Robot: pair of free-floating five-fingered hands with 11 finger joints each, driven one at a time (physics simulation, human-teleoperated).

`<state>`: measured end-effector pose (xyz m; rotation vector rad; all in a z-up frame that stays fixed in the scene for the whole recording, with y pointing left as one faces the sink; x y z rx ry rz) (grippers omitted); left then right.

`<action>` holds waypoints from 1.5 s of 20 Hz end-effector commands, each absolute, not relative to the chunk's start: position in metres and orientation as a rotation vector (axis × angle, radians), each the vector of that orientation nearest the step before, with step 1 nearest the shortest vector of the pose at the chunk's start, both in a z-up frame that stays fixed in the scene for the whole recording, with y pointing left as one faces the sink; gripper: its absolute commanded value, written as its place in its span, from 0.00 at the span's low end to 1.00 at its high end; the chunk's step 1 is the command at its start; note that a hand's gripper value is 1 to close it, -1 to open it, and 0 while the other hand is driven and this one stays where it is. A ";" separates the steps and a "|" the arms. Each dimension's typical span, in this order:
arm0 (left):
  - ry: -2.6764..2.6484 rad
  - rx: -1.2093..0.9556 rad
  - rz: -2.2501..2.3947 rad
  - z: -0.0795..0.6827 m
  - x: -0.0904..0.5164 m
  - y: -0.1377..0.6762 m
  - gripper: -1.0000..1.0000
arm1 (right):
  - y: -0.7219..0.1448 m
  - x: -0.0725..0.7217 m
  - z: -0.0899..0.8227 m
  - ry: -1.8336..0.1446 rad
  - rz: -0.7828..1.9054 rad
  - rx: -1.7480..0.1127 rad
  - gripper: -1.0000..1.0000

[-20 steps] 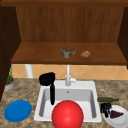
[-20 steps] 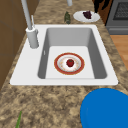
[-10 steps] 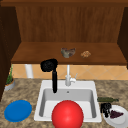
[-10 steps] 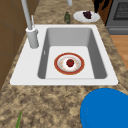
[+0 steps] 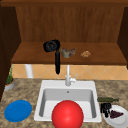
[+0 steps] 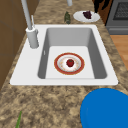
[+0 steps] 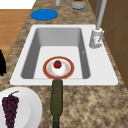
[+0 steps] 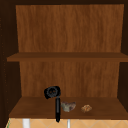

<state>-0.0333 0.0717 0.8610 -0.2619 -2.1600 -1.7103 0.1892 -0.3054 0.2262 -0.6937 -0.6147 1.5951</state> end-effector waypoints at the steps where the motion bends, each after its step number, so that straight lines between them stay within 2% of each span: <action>1: -2.128 -0.298 -1.688 0.872 -0.004 0.072 0.00 | -0.305 0.189 0.226 -0.615 1.595 -0.694 0.50; 17: -2.117 -0.284 -1.718 0.875 0.110 0.049 0.00 | -0.305 0.189 0.226 -0.615 1.595 -0.694 0.50; 30: -2.034 -0.388 -1.654 0.866 0.154 0.000 0.00 | -0.305 0.189 0.226 -0.615 1.595 -0.694 0.50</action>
